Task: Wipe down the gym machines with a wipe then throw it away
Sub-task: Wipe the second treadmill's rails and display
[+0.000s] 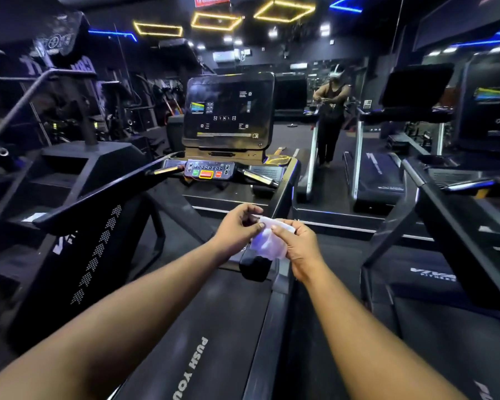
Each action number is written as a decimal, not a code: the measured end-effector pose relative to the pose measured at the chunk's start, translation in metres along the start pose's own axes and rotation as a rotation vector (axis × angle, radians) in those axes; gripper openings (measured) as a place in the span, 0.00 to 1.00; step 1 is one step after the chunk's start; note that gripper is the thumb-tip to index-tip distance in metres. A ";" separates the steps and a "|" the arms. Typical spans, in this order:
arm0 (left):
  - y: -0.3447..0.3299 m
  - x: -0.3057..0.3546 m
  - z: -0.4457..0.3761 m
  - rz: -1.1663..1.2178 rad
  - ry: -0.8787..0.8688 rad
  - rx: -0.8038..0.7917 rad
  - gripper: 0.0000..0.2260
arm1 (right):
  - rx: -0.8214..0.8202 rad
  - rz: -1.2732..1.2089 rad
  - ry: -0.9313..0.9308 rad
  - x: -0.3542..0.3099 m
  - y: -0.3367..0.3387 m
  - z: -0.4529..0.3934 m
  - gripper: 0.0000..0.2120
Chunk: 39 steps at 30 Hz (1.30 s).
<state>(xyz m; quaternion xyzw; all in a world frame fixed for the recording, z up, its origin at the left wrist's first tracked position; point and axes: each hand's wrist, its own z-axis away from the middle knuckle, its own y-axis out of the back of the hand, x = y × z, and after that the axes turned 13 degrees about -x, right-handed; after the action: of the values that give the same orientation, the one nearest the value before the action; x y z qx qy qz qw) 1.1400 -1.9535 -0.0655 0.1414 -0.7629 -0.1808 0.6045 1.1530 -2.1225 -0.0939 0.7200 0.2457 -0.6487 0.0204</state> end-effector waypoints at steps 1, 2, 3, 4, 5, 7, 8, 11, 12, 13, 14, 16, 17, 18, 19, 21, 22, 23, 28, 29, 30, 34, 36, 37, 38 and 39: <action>-0.001 -0.004 -0.003 -0.014 0.002 0.002 0.13 | -0.023 -0.003 0.013 0.005 0.002 -0.002 0.05; -0.003 -0.010 -0.007 -0.026 0.003 0.002 0.12 | -0.042 -0.009 0.027 0.011 0.002 -0.005 0.06; -0.004 -0.014 -0.010 -0.030 0.004 0.008 0.11 | -0.036 0.008 0.043 0.015 0.003 -0.008 0.06; -0.007 -0.020 -0.011 -0.050 0.009 0.022 0.10 | 0.002 0.041 0.064 0.020 0.004 -0.012 0.07; -0.009 -0.025 -0.013 -0.090 0.015 0.037 0.10 | 0.072 0.099 0.092 0.025 0.005 -0.017 0.09; -0.015 -0.035 -0.015 -0.203 0.037 0.035 0.10 | 0.229 0.217 0.136 0.039 0.009 -0.026 0.08; -0.018 -0.040 -0.016 -0.248 0.039 0.013 0.11 | 0.295 0.279 0.144 0.047 0.011 -0.028 0.07; -0.027 -0.055 -0.023 -0.422 0.035 -0.067 0.16 | 0.332 0.444 0.146 0.077 0.012 -0.032 0.11; -0.030 -0.061 -0.027 -0.463 0.059 -0.086 0.17 | 0.277 0.446 0.136 0.091 0.010 -0.032 0.14; -0.033 -0.065 -0.028 -0.484 0.081 -0.102 0.19 | 0.207 0.451 0.123 0.103 0.005 -0.028 0.17; -0.036 -0.068 -0.030 -0.491 0.104 -0.113 0.20 | 0.124 0.461 0.110 0.114 -0.001 -0.023 0.19; -0.041 -0.074 -0.035 -0.468 0.150 -0.126 0.22 | -0.027 0.435 0.067 0.133 -0.012 -0.007 0.24; -0.042 -0.076 -0.037 -0.443 0.175 -0.129 0.22 | -0.085 0.406 0.062 0.142 -0.013 0.001 0.26; -0.041 -0.076 -0.038 -0.418 0.199 -0.133 0.23 | -0.126 0.399 0.079 0.150 -0.012 0.008 0.28; -0.041 -0.077 -0.037 -0.398 0.223 -0.134 0.23 | -0.156 0.421 0.092 0.155 -0.009 0.012 0.30; -0.042 -0.078 -0.037 -0.366 0.268 -0.112 0.23 | -0.204 0.427 0.088 0.161 0.000 0.005 0.34; -0.042 -0.079 -0.036 -0.351 0.278 -0.099 0.23 | -0.193 0.397 0.057 0.159 0.000 -0.003 0.36; -0.042 -0.080 -0.035 -0.339 0.292 -0.088 0.23 | -0.169 0.371 0.021 0.151 -0.001 -0.012 0.38; -0.044 -0.082 -0.037 -0.310 0.359 -0.100 0.23 | -0.218 0.473 0.158 0.146 -0.005 -0.011 0.48; -0.043 -0.082 -0.037 -0.321 0.364 -0.106 0.23 | -0.268 0.508 0.193 0.154 -0.003 0.001 0.49; -0.043 -0.082 -0.038 -0.327 0.372 -0.113 0.23 | -0.314 0.527 0.202 0.162 0.001 0.010 0.50; -0.043 -0.081 -0.037 -0.305 0.394 -0.115 0.22 | -0.266 0.536 0.197 0.161 0.005 -0.009 0.50; -0.044 -0.079 -0.036 -0.280 0.401 -0.101 0.23 | -0.238 0.537 0.163 0.143 0.002 -0.031 0.54; -0.044 -0.079 -0.035 -0.265 0.404 -0.082 0.24 | -0.246 0.578 0.166 0.137 0.002 -0.037 0.55; -0.045 -0.079 -0.034 -0.254 0.407 -0.058 0.25 | -0.264 0.639 0.197 0.135 0.002 -0.036 0.56; -0.045 -0.079 -0.033 -0.242 0.402 -0.036 0.26 | -0.290 0.710 0.248 0.136 0.004 -0.030 0.56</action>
<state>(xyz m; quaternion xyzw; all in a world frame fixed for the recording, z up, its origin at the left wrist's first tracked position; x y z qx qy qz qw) 1.1897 -1.9627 -0.1472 0.2543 -0.6013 -0.2337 0.7205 1.1878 -2.0709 -0.2192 0.8227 0.0715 -0.4679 0.3147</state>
